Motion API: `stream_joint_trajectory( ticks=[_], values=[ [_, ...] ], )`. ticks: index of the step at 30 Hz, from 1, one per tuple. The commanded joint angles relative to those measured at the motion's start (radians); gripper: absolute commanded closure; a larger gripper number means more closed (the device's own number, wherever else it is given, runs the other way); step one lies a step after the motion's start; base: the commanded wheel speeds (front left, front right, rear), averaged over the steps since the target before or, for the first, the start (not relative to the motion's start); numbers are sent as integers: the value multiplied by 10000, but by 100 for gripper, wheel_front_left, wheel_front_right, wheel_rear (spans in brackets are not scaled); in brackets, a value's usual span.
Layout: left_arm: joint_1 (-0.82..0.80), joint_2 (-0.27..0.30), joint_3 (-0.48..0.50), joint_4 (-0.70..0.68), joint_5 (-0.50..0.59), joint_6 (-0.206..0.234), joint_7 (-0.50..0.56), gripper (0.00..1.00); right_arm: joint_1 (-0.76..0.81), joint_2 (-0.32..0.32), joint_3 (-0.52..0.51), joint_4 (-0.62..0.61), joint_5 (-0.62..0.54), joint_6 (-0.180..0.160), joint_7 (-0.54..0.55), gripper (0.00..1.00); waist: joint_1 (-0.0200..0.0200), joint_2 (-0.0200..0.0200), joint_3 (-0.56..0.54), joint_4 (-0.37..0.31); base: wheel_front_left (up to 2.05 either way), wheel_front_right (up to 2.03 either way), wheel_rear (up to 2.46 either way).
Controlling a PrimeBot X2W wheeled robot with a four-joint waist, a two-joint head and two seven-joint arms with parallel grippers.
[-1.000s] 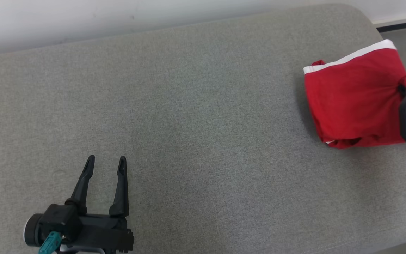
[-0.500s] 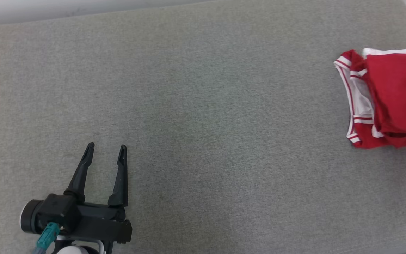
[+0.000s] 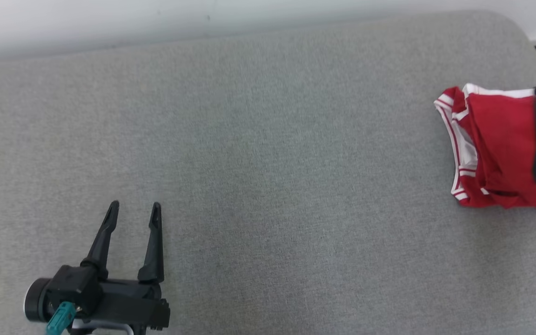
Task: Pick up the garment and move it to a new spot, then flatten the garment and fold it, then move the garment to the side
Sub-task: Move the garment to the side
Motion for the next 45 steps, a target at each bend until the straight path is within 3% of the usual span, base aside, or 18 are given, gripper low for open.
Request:
stream_joint_trajectory(
  ticks=[1,5,13,19,31,45],
  values=[
    [143,6,59,11,-74,74,6,0,259,116,67,-152,118,-28,-208,0,1,0,-406,85,0,0,0],
    [356,7,131,108,-139,203,6,0,1011,496,231,-949,474,-28,-947,0,1,0,-952,291,0,0,0],
    [904,3,449,171,-212,691,6,0,3083,1301,1102,-2969,1132,-28,-1334,0,1,0,-1837,633,0,0,0],
    [1374,6,651,169,-337,878,6,0,4360,1944,896,-4020,1156,-28,-1478,0,1,0,-2291,795,0,0,0],
    [1824,4,1133,514,-365,817,6,0,6435,3422,-952,-4697,509,-28,-1545,0,1,0,-2850,1095,0,0,0],
    [2133,3,1278,846,-395,1023,6,0,7238,3565,-1282,-4999,261,-28,-1329,0,1,0,-3054,1047,0,0,0]
  ],
)
